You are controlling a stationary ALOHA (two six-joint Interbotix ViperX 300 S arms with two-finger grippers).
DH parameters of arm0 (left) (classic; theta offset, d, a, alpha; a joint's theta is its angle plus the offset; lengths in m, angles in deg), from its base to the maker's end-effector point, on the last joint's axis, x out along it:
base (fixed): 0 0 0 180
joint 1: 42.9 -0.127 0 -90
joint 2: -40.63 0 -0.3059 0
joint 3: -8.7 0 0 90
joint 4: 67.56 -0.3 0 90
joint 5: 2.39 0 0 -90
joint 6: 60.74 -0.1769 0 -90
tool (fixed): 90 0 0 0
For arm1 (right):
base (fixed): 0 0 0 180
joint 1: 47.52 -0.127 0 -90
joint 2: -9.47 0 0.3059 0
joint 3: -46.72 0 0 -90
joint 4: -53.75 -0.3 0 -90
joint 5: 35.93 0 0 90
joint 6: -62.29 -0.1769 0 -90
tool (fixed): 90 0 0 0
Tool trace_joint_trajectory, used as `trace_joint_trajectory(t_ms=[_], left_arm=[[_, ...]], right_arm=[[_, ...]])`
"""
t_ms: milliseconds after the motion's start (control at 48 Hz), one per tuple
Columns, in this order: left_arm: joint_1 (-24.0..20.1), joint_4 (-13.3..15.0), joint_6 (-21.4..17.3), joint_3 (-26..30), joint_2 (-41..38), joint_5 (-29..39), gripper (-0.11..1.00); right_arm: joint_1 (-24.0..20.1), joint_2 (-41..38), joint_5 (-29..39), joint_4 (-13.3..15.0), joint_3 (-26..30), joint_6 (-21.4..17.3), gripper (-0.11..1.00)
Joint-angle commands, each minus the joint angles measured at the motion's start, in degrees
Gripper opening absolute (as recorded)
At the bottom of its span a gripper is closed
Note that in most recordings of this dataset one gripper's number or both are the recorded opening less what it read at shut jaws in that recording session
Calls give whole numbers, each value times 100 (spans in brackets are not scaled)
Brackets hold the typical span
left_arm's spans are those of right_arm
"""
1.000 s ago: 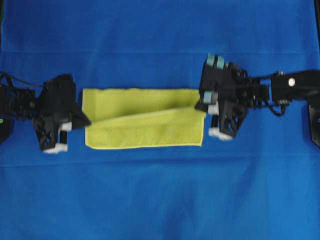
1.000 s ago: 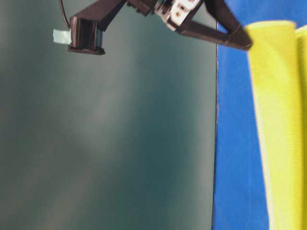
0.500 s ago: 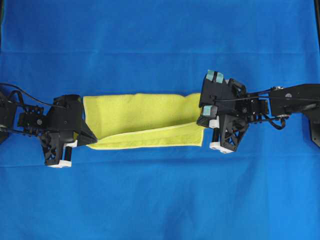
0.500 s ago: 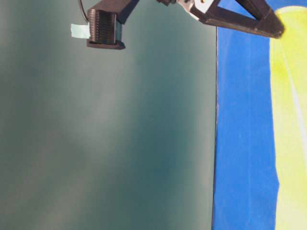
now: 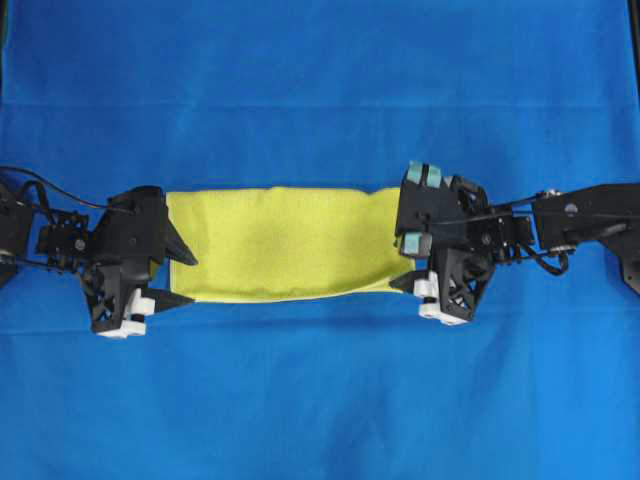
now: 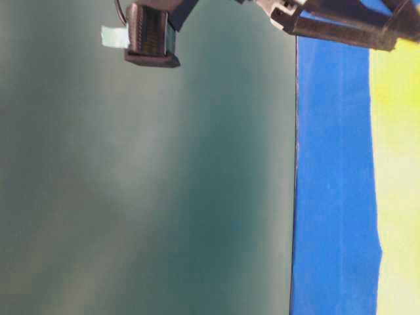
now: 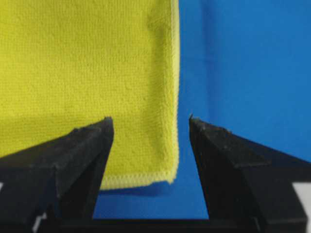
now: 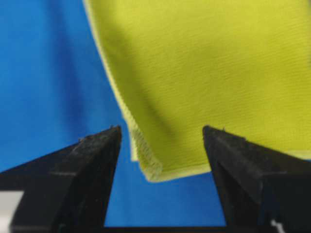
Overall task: Fold the yellow towel.
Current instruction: 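Lift the top corners and fold them down toward the bottom edge, then release the corners and reposition both grippers at the folded edge corners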
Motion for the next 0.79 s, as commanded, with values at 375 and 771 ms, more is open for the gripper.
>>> trace_joint_trajectory(t_ms=[375,771], left_arm=[[-1063,-9,-123,62,510,422,59],[-1837,-9,-879,-70,-185,-35,59]], right_arm=[[870,448,105,378,97,44,60],[1433,-316,229,580,185,44,60]])
